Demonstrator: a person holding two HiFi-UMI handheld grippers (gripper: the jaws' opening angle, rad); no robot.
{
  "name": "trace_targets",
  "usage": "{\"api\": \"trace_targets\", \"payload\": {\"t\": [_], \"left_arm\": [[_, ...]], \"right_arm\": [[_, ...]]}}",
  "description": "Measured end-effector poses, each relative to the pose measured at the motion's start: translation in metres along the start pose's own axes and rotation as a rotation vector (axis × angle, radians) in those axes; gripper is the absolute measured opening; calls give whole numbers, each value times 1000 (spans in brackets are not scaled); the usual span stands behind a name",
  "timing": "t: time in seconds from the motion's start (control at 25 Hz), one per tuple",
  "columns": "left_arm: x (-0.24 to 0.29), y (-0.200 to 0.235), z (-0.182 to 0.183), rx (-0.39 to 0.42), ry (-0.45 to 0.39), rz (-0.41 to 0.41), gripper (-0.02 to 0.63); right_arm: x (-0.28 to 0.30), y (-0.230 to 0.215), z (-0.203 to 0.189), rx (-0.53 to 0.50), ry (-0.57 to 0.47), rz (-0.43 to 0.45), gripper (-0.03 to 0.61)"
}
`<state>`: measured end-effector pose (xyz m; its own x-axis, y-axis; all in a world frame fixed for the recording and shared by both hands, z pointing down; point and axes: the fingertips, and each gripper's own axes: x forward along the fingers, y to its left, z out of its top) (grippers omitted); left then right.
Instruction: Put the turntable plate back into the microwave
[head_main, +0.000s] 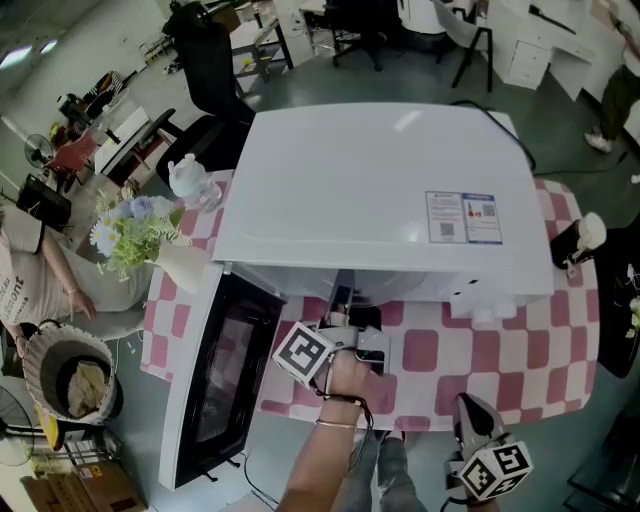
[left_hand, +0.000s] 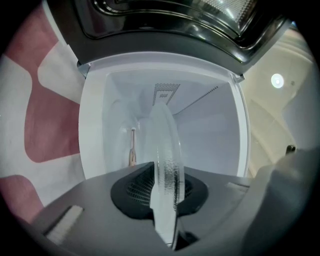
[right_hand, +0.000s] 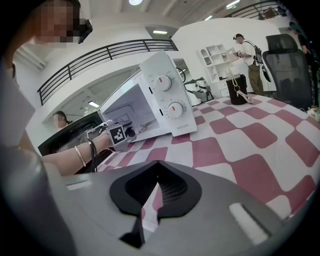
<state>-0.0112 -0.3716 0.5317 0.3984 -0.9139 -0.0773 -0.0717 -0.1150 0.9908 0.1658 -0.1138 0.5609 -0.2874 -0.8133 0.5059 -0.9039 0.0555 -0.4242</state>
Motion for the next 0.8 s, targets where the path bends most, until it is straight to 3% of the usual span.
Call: {"api": "trace_targets", "payload": {"t": [0.8], "left_arm": [[13, 9, -2, -6, 24, 81, 37]], "right_arm": [[8, 0, 4, 18, 1, 15, 9]]}}
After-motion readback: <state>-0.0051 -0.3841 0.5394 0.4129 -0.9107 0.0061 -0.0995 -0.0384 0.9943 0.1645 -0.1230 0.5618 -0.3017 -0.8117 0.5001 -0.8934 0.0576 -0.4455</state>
